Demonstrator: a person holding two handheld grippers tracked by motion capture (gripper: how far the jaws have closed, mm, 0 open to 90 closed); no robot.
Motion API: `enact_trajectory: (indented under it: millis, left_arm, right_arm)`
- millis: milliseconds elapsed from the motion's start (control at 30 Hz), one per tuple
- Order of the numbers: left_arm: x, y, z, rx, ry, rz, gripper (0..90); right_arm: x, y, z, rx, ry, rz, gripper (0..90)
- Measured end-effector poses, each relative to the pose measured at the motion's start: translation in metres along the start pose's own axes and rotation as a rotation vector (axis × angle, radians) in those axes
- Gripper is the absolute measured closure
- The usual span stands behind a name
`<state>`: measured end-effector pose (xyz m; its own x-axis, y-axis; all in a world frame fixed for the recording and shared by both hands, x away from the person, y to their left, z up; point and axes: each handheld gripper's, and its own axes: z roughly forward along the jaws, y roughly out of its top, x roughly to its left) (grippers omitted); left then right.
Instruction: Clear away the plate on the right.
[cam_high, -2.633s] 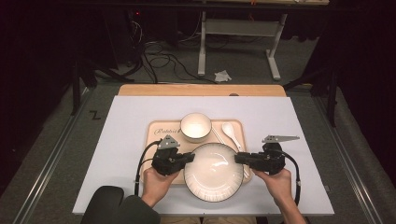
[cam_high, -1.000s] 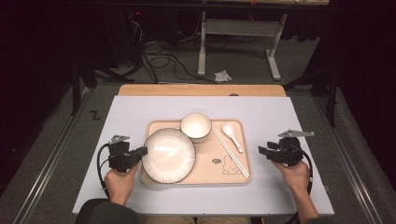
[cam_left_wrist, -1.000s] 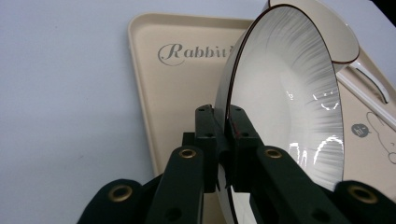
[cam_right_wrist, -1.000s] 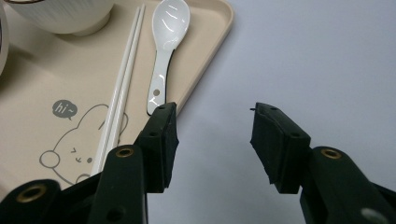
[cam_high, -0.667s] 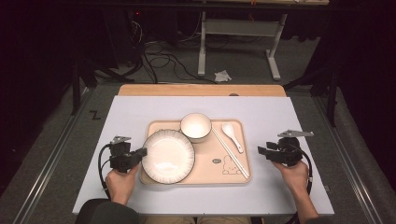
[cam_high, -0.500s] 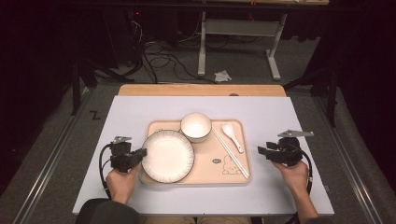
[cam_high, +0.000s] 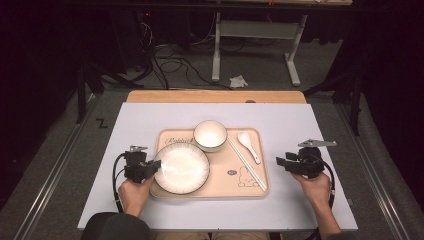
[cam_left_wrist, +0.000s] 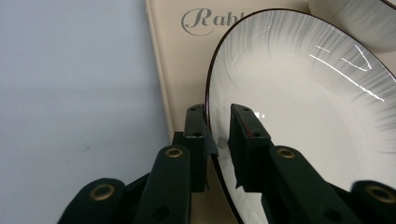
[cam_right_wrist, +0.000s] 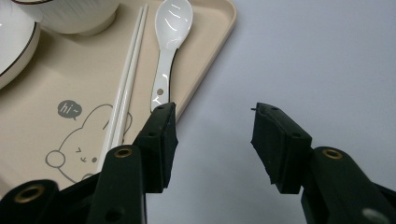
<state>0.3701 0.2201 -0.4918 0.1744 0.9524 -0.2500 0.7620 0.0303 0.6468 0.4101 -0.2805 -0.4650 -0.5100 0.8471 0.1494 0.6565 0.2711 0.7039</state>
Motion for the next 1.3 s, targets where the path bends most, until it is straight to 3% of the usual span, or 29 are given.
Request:
enact_trajectory:
  millis: [33,67,100,367,500,667,867,1300]
  left_arm:
    - [-0.001,0.000,0.001,0.004,-0.002,0.004,76.6]
    - [-0.006,0.000,0.005,-0.033,-0.012,-0.062,76.4]
    - [-0.002,0.001,0.004,0.011,-0.001,0.012,76.1]
    - [-0.007,0.001,0.015,0.051,0.001,0.049,71.6]
    - [-0.008,0.001,0.016,0.062,-0.020,0.049,65.2]
    - [-0.014,0.003,0.008,0.012,-0.005,0.083,47.1]
    - [-0.019,0.002,-0.002,-0.011,0.020,0.128,34.7]
    - [-0.042,-0.008,-0.026,-0.075,-0.047,0.229,31.1]
  right_arm:
    - [0.000,0.000,0.000,-0.001,-0.001,0.001,50.7]
    - [0.000,0.000,0.000,0.001,-0.001,-0.002,50.7]
    - [0.000,0.000,0.001,0.002,0.000,-0.002,50.7]
    - [0.000,-0.001,0.000,0.005,0.004,-0.003,50.4]
    - [0.000,-0.001,0.000,0.006,0.004,-0.002,50.3]
    - [0.001,-0.002,-0.001,0.001,0.004,-0.001,49.7]
    - [0.003,-0.003,-0.003,0.000,0.008,0.003,49.1]
    - [0.016,-0.013,-0.017,-0.012,0.044,-0.034,49.1]
